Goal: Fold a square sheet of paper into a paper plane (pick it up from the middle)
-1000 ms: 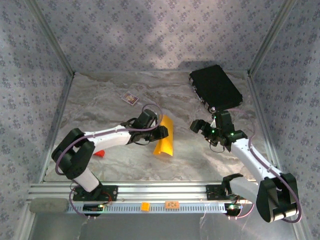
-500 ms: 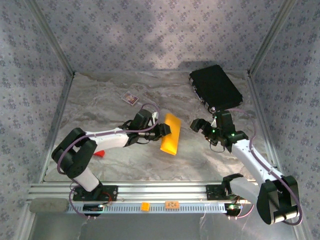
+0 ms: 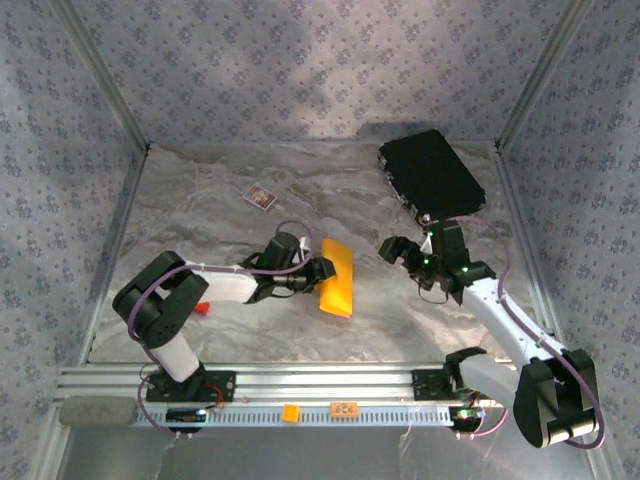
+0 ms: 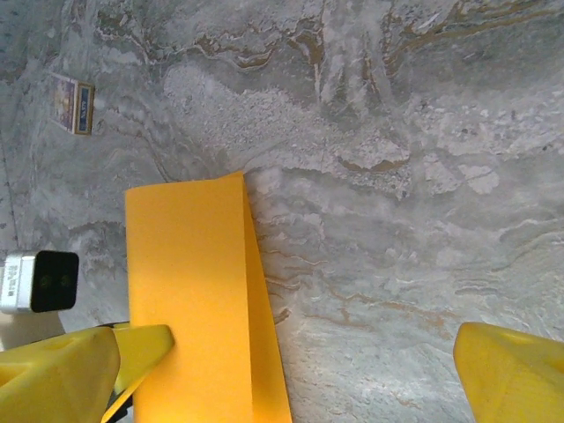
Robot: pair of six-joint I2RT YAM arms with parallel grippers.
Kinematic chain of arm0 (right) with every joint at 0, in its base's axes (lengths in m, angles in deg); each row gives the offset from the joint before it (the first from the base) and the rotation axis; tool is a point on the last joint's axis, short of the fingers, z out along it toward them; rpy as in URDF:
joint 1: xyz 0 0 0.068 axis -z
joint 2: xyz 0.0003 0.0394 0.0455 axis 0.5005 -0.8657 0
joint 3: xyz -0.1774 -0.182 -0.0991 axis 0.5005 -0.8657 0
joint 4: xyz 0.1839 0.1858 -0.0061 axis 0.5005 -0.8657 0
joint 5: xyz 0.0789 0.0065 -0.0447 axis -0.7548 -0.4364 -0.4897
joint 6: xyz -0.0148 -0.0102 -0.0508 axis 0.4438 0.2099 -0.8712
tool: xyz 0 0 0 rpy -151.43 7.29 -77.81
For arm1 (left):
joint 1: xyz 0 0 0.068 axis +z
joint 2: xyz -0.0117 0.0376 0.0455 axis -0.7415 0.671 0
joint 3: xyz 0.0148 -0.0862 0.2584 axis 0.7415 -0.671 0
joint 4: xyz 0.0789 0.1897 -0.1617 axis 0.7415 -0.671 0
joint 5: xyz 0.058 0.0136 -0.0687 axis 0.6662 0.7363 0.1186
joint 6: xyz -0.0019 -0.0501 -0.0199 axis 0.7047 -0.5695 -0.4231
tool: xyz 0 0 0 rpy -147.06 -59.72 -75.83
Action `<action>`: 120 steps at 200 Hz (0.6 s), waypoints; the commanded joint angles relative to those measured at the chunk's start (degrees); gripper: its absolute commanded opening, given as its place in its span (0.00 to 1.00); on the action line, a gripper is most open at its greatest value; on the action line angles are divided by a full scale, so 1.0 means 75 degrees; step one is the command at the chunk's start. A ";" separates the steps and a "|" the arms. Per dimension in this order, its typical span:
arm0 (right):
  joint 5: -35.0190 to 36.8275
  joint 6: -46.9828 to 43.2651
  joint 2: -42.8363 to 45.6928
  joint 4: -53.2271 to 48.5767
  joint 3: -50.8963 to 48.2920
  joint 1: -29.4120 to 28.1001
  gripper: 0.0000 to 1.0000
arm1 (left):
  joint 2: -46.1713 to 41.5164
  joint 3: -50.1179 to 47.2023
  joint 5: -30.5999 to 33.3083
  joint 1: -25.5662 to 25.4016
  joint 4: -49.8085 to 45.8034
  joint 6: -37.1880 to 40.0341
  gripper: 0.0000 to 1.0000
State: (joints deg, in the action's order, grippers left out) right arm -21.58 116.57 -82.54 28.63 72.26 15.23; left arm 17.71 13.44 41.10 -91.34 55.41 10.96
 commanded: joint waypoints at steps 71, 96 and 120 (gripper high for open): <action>-0.0216 0.0007 -0.0543 0.1039 -0.0137 -0.0483 0.99 | -0.0012 0.0254 0.1394 -0.0379 -0.1798 0.0594 0.46; -0.1002 -0.0314 -0.0875 0.1342 -0.0145 -0.0498 0.93 | -0.0108 0.0581 0.1948 -0.0518 -0.2739 0.0931 0.50; -0.1268 -0.0284 -0.1161 0.1613 -0.0152 -0.0548 0.87 | -0.0150 0.0861 0.2332 -0.0594 -0.3477 0.1278 0.55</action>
State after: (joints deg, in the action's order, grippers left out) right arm -26.94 115.68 -89.44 37.72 71.67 11.75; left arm 17.69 17.83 53.07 -95.34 40.27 16.05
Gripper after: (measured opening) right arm 0.885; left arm 0.537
